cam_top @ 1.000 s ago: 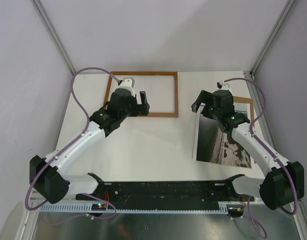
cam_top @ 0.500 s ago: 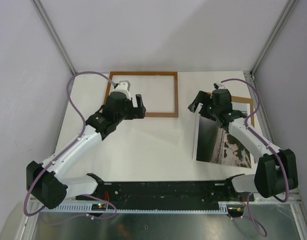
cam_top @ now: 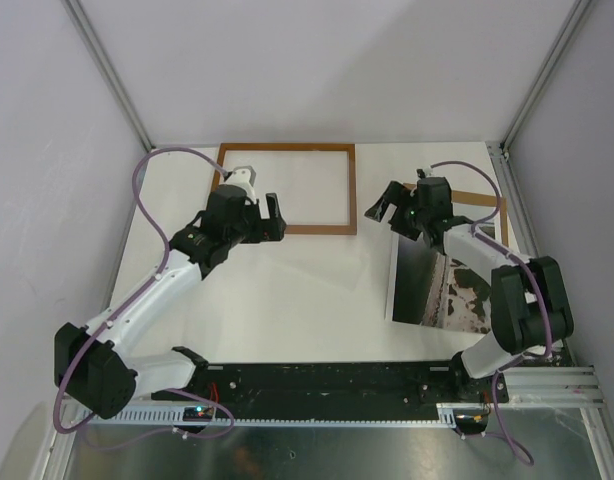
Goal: Put the photo into the frame
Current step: Pick up the glass panel from the frame body.
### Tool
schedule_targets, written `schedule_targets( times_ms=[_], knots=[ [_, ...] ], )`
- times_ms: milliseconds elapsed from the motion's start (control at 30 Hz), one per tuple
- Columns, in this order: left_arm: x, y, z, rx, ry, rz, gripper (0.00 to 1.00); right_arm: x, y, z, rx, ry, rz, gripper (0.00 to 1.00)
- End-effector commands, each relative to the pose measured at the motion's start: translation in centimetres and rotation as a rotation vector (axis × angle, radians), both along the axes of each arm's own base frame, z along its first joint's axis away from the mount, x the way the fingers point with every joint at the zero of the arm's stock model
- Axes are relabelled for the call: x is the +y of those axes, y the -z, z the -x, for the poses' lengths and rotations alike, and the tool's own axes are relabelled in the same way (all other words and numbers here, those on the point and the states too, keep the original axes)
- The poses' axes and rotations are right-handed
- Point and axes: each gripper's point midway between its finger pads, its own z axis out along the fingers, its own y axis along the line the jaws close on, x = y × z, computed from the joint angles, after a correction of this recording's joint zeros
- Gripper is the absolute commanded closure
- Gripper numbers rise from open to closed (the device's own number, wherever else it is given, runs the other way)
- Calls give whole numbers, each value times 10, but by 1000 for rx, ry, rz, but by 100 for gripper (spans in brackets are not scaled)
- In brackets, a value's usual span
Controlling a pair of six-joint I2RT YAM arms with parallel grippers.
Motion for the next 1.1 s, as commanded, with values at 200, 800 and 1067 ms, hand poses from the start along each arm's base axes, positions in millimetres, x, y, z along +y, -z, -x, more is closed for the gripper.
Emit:
schedule_targets(
  times_ms=[200,800,1067],
  knots=[
    [5,1,0,6,7,25,0,11,19,-30,-19,-4,-98,1],
    [6,12,-1,49,10,37,0,26,51,-35,48,-18,-116,3],
    [6,15,-3,58,8,39,0,27,54,-19,82,3,-41,4]
  ],
)
